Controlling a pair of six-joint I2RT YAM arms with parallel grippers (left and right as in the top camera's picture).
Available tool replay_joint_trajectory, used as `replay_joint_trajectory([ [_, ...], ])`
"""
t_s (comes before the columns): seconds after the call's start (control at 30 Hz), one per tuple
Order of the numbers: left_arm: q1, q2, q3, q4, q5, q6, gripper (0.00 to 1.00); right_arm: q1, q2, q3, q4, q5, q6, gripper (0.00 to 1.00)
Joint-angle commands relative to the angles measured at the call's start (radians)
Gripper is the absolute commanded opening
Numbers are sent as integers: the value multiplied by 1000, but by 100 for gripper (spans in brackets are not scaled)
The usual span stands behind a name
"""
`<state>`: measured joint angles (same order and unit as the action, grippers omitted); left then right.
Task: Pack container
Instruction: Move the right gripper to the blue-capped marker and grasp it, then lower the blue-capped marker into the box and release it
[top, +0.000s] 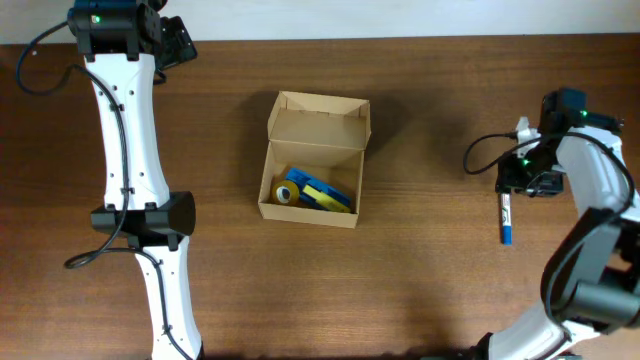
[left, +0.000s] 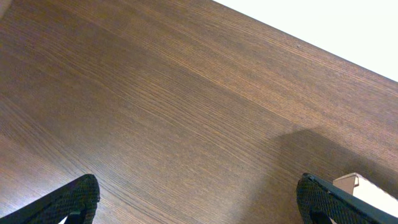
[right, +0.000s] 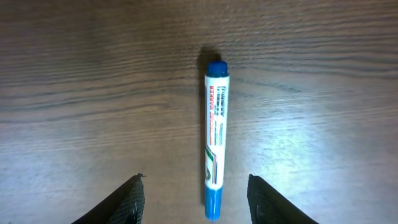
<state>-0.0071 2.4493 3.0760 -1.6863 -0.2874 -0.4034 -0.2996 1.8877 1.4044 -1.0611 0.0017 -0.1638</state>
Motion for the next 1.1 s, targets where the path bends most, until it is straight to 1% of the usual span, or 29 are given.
replay_joint_trajectory([
  [0.0,3,-38,-5,-1,1,13,100,3,78,-6,4,8,-5,53],
  [0.17,3,-38,-5,-1,1,13,100,3,174,-6,11,21,-11,52],
  [0.23,3,-38,-5,-1,1,13,100,3,203,-6,14,21,-11,45],
  [0.27,3,-38,-5,-1,1,13,100,3,215,-6,14,21,-11,36],
  [0.33,3,-38,-5,-1,1,13,100,3,230,-6,14,16,-11,10],
  [0.37,3,-38,-5,-1,1,13,100,3,233,-6,13,10,-11,4],
  [0.47,3,-38,-5,-1,1,13,100,3,233,-5,14,-8,-11,4],
  [0.57,3,-38,-5,-1,1,13,100,4,227,6,10,-77,-11,4],
  [0.7,3,-38,-5,-1,1,13,100,12,203,80,-42,-155,-11,4],
  [0.87,3,-38,-5,-1,1,13,100,48,147,283,-130,-259,-12,4],
  [1.0,3,-38,-5,-1,1,13,100,133,93,509,-183,-307,-16,4],
  [1.07,3,-38,-5,-1,1,13,100,201,73,641,-212,-305,-59,4],
])
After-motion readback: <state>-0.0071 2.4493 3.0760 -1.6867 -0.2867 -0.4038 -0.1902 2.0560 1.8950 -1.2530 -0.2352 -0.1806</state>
